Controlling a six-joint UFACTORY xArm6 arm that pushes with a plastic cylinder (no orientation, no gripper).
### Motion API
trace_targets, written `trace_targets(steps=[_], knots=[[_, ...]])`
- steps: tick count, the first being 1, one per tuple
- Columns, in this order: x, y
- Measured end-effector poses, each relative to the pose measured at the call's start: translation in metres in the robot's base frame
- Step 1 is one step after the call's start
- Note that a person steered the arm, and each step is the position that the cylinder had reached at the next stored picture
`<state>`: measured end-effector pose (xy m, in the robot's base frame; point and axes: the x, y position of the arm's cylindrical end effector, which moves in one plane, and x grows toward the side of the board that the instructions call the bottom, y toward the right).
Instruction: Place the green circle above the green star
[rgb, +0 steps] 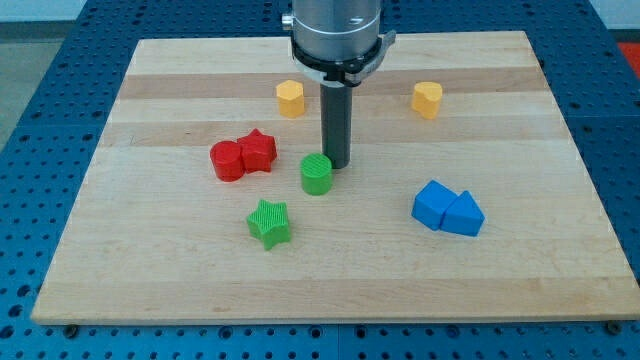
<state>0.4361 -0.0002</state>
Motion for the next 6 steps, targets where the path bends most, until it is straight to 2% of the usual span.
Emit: trace_targets(steps=[2,6], knots=[[0.005,-0.014],[0.041,-0.034]])
